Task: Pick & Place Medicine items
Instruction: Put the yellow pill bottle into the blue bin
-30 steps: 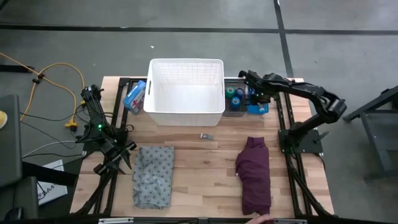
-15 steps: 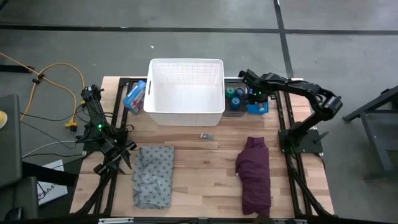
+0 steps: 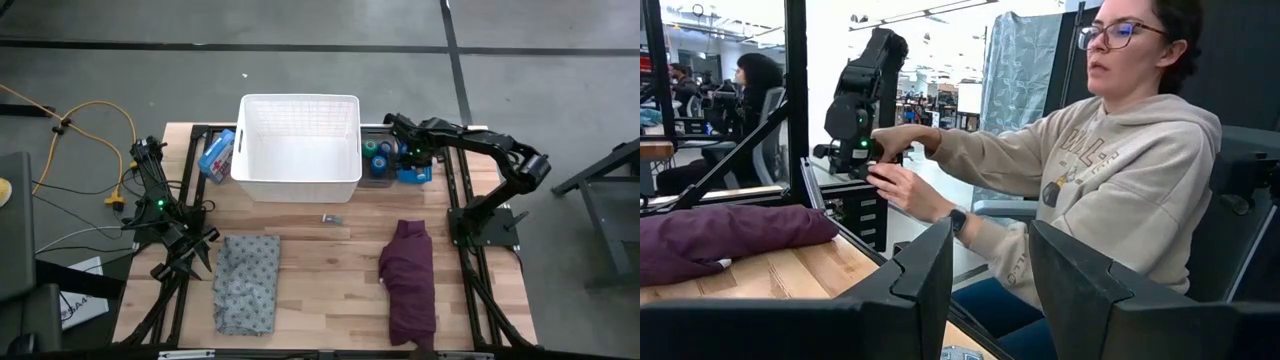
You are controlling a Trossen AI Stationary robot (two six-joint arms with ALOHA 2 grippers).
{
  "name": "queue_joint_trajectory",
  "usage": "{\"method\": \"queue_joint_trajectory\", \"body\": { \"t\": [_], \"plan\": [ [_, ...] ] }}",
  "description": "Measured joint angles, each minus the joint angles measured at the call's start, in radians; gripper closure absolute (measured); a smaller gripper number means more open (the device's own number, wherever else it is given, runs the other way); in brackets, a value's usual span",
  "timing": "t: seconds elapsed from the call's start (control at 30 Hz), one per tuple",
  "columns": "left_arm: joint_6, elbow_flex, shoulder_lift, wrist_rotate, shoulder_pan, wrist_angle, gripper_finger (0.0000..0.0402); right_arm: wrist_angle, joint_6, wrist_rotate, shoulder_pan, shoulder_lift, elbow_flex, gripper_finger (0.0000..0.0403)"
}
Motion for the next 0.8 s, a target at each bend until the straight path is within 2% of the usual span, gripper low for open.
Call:
{"method": "queue_joint_trajectory", "body": {
  "t": [0.3,0.6,0.8],
  "plan": [
    [0.0,0.0,0.0,0.0,0.0,0.0,0.0274,0.021,0.01,0.0,0.005,0.0,-0.068,0.0286],
    [0.0,0.0,0.0,0.0,0.0,0.0,0.0274,0.044,0.012,0.002,0.005,0.0,-0.073,0.0286],
    [0.0,0.0,0.0,0.0,0.0,0.0,0.0274,0.043,0.011,0.002,0.005,0.0,-0.073,0.0268]
  ]
}}
